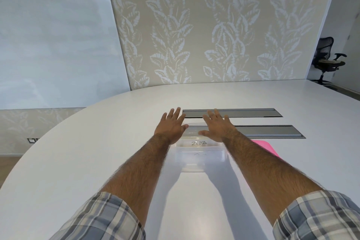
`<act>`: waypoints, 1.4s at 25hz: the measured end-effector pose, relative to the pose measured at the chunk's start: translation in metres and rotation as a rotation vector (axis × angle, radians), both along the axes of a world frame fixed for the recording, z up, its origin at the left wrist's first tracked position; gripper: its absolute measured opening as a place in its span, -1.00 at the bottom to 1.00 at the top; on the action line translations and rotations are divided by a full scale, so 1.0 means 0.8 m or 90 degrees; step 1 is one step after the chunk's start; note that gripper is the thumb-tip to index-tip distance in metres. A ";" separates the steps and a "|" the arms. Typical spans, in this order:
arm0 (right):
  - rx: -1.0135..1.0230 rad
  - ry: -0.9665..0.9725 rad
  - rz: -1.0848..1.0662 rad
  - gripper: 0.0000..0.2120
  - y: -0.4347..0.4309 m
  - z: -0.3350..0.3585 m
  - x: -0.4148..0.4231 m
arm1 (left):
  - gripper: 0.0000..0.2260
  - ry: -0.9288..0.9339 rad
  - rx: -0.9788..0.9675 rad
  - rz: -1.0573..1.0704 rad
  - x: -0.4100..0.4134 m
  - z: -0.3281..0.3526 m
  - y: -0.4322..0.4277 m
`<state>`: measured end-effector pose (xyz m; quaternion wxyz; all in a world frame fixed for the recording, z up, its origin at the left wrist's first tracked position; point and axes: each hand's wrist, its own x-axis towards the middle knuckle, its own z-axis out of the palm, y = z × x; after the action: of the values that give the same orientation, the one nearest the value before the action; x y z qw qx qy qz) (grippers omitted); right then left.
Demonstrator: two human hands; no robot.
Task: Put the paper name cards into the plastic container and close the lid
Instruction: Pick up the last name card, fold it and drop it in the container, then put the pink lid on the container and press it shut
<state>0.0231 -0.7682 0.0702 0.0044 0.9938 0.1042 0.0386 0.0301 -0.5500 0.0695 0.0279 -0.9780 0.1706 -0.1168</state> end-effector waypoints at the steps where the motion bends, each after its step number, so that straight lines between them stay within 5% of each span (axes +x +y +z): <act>1: 0.011 -0.012 -0.004 -0.19 0.000 0.003 -0.005 | -0.46 -0.002 -0.003 0.009 -0.006 0.004 0.003; 23: -0.023 -0.155 -0.084 -0.15 0.023 0.086 -0.170 | -0.39 -0.039 -0.085 -0.033 -0.136 0.073 0.047; 35: -0.056 -0.152 -0.180 -0.16 -0.090 0.088 -0.258 | -0.36 -0.050 -0.124 -0.124 -0.204 0.061 -0.082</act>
<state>-0.1830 -0.8398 0.1406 0.0656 0.9858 -0.0360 0.1504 -0.1329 -0.6154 0.1181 -0.0718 -0.9496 0.2512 -0.1731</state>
